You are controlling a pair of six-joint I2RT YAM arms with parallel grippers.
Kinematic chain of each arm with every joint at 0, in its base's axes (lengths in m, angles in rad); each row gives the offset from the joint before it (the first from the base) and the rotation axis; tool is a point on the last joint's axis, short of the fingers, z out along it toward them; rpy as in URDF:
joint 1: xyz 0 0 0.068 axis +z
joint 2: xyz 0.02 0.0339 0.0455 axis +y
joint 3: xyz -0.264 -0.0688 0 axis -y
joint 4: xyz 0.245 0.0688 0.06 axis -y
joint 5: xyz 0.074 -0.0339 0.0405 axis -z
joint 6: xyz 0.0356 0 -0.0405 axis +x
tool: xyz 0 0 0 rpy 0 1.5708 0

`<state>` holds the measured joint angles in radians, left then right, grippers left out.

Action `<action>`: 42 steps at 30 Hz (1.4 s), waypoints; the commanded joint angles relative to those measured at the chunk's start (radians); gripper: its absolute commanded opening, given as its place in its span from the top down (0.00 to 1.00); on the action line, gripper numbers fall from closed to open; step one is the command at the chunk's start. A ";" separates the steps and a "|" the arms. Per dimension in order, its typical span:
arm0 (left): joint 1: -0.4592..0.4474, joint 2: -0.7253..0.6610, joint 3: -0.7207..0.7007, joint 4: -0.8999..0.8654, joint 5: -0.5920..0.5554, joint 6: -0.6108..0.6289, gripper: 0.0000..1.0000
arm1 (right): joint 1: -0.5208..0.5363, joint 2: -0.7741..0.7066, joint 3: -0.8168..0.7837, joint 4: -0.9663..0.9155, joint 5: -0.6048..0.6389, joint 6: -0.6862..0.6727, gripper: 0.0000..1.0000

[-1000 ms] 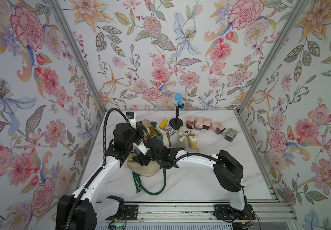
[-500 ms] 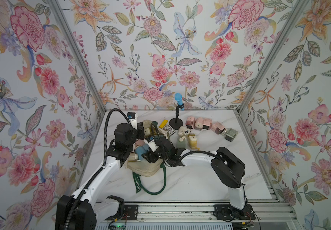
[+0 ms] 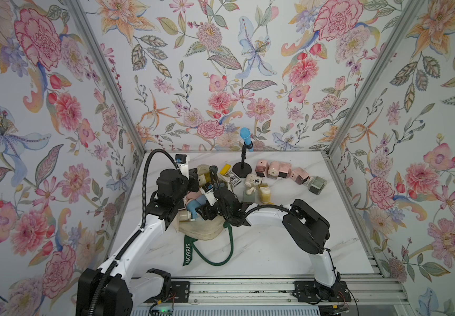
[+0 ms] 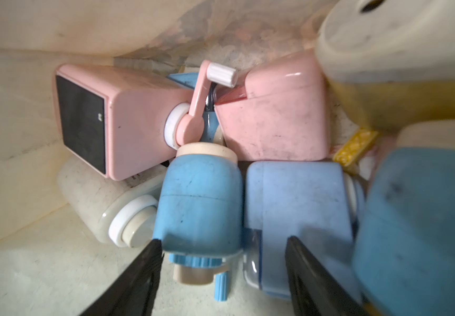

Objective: Take out the pencil sharpeners from the tote bags
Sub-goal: Pick up the pencil sharpener from the canvas bag.

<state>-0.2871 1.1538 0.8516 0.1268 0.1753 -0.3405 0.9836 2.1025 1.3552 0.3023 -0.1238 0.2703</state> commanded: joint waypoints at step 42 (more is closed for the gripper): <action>0.016 0.003 0.040 0.004 0.015 -0.002 1.00 | 0.038 0.166 0.206 -0.318 0.106 -0.021 0.27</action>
<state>-0.2798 1.1557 0.8539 0.1207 0.1757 -0.3405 1.0389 2.2250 1.5848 0.1303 -0.0181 0.2428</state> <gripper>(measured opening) 0.050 0.725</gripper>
